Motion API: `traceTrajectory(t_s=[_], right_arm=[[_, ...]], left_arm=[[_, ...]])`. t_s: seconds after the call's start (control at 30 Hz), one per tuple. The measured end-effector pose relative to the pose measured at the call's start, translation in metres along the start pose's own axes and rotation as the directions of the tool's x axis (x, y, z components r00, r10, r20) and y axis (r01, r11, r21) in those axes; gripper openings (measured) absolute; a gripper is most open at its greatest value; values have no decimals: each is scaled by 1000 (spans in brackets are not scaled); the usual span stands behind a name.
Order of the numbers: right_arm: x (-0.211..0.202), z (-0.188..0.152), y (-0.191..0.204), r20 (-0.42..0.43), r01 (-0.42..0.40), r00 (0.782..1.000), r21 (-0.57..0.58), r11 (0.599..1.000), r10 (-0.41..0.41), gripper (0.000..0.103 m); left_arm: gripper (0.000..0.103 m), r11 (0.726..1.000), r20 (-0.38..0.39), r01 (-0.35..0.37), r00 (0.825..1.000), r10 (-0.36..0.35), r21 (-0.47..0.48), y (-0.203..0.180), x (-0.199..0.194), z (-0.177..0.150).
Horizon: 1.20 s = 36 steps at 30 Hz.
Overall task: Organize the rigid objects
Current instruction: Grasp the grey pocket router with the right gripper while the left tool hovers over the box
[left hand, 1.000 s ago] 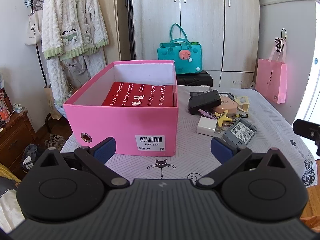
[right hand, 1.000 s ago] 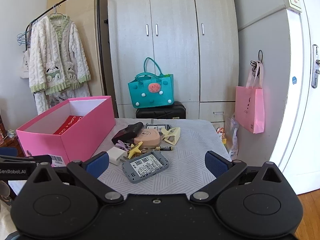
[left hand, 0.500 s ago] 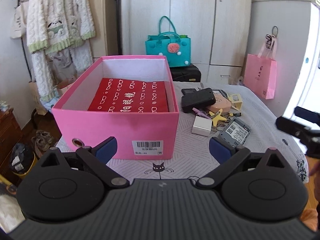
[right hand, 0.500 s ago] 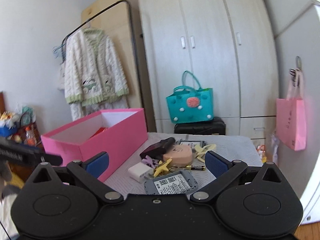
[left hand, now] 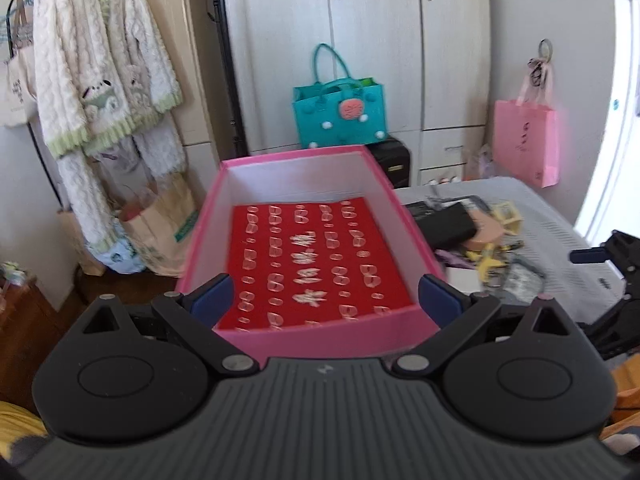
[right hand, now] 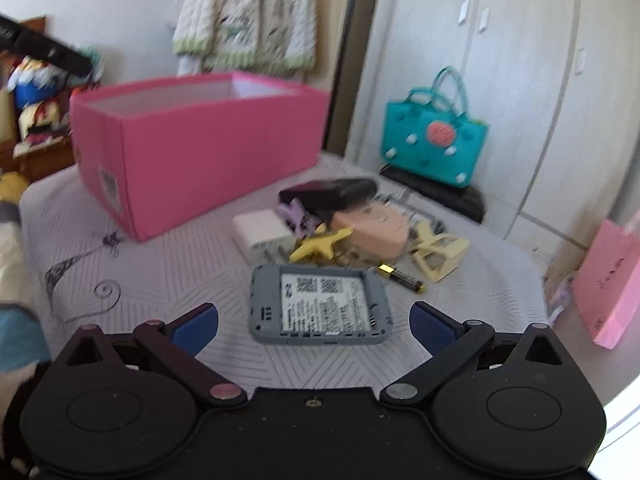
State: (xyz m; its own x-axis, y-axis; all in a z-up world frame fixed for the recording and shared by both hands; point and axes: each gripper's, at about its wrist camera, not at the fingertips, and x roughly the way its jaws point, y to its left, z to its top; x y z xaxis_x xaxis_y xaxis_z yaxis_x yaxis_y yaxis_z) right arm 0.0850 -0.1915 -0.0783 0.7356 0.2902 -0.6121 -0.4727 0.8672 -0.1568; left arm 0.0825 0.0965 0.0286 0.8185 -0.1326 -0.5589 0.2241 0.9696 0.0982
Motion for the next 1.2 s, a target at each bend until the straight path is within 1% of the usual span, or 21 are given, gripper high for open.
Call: traceTrajectory(t_s=[0.03,0.1,0.2,0.27,0.3,0.37,0.4,0.47,0.57,0.63,0.67,0.7,0.77,0.8,0.9,0.97,1.07,1.1,1.13,1.17,1.2], right_arm=[[5,3,-4,-21,-32,999,8,999,32,103],[14,9,-12,-42,-56,998,25,998,57,103],[28,14,-20,-80,-47,996,13,999,48,103],[35,17,-25,-97,-61,993,6,998,62,103],[39,18,-28,-102,-79,992,13,997,80,103],[47,21,-35,-98,-99,990,42,994,103,103],[51,22,-39,-96,-112,988,64,992,118,103],[58,23,-45,-92,-134,985,113,985,144,102],[61,22,-50,-90,-132,985,158,979,147,102],[59,22,-49,-96,-107,987,180,978,126,102],[58,21,-49,-104,-89,988,198,976,111,102],[56,20,-48,-113,-73,989,215,974,99,103],[51,17,-43,-121,-59,989,228,972,88,103],[48,15,-39,-123,-56,989,223,973,85,103],[45,11,-25,-139,-46,988,147,988,67,103],[48,9,-19,-146,-21,989,92,996,34,103],[52,12,-26,-156,-40,986,133,990,61,103],[55,13,-30,-165,-48,983,162,986,75,102],[56,13,-34,-169,-52,982,190,980,85,102],[56,14,-35,-171,-49,982,193,980,83,101],[55,15,-34,-178,-48,981,184,982,81,101]], left_arm=[[100,1000,-10,-23,1000,23,11,6,4,4],[100,998,-28,-67,997,68,21,18,13,13],[100,996,-59,-85,995,85,-8,43,25,26],[100,995,-73,-97,993,95,-20,58,36,33],[100,991,-67,-133,989,133,-2,61,44,34],[99,970,-78,-236,968,240,61,62,64,35],[98,964,-97,-250,961,258,91,63,73,36],[98,969,-135,-222,963,235,104,68,85,40],[95,978,-170,-186,965,200,91,74,95,44],[90,979,-179,-176,965,193,105,72,101,43],[81,977,-190,-177,962,196,117,70,106,42],[68,975,-204,-179,958,203,129,70,111,42],[55,972,-238,-176,948,210,157,66,119,40],[52,973,-250,-169,946,205,157,67,122,40],[50,975,-267,-163,943,199,151,69,129,40],[52,971,-257,-188,941,220,145,71,133,38],[46,961,-257,-213,933,253,176,71,138,34],[31,959,-258,-214,931,258,186,70,139,33],[24,960,-268,-202,930,251,195,71,140,33],[14,968,-285,-173,933,221,183,73,139,34],[10,975,-299,-155,934,197,161,76,137,36]])
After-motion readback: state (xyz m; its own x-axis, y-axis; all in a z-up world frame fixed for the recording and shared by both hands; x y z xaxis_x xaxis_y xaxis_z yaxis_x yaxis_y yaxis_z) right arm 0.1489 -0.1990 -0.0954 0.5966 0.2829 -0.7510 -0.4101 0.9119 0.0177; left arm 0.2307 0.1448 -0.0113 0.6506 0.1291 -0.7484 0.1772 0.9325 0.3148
